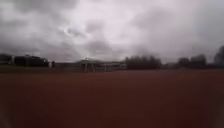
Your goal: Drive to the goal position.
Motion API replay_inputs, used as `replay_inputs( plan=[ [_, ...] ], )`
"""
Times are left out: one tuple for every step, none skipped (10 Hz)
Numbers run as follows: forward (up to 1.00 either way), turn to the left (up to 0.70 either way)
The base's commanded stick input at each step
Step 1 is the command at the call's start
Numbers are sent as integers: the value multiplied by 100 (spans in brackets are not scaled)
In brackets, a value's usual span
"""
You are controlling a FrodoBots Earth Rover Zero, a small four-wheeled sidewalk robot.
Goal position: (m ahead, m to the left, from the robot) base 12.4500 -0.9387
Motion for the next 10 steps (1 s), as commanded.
replay_inputs(
  plan=[
    [85,0],
    [85,0],
    [85,0],
    [85,0],
    [85,0],
    [85,0],
    [85,0],
    [85,0],
    [85,0],
    [85,0]
  ],
)
